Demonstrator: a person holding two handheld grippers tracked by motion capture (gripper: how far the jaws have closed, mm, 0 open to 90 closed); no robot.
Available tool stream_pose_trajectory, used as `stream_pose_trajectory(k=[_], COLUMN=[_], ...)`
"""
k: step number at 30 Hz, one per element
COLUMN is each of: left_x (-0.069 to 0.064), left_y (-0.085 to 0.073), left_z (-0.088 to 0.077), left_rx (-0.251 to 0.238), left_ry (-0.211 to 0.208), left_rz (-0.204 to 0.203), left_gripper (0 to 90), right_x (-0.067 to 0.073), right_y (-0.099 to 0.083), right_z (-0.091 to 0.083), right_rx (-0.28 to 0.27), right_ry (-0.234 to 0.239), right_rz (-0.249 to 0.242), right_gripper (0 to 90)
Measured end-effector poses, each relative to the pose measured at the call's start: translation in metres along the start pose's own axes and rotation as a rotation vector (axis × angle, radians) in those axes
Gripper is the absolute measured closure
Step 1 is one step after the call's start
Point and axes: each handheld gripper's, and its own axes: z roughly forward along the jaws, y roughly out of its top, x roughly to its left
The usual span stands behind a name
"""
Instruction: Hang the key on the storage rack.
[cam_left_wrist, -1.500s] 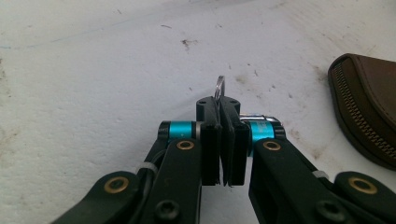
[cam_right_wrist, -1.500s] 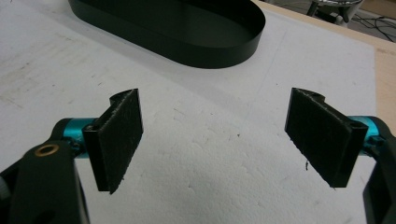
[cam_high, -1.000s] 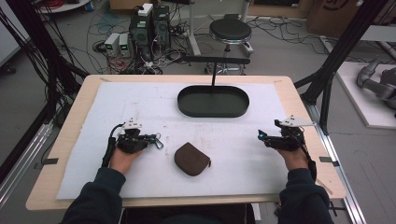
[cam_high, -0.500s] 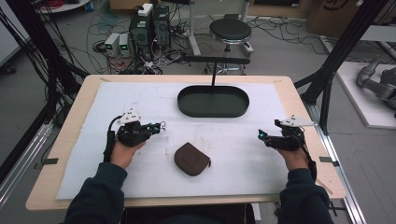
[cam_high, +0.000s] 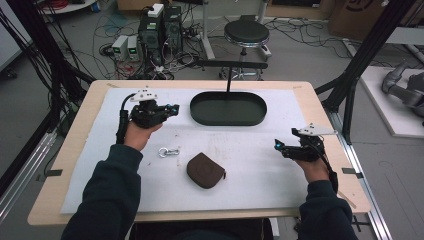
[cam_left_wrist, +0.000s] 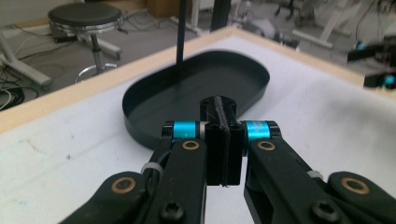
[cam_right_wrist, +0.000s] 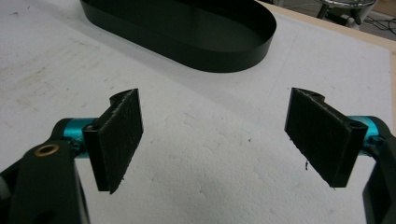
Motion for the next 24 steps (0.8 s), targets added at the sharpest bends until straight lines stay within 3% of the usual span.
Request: stream_pose_trajectory(k=[7, 14, 20, 24], left_x=[0.001, 0.005, 0.006, 0.007], left_y=[-0.038, -0.088, -0.109, -0.115], left_z=[-0.013, -0.025, -0.029, -0.027], left_rx=[0.101, 0.168, 0.201, 0.263], left_ry=[0.014, 0.025, 0.012, -0.017], left_rz=[-0.017, -0.12, -0.19, -0.215], left_gripper=[86.3, 72.1, 66.6, 66.6], right_x=[-0.001, 0.002, 0.003, 0.002], right_y=[-0.003, -0.002, -0.001, -0.001], right_z=[-0.003, -0.001, 0.0, 0.0], right_rx=[-0.001, 0.001, 0.004, 0.002], right_ry=[0.005, 0.01, 0.012, 0.013], right_rz=[0.018, 0.016, 0.015, 0.013], right_gripper=[19.5, 19.5, 19.5, 19.5])
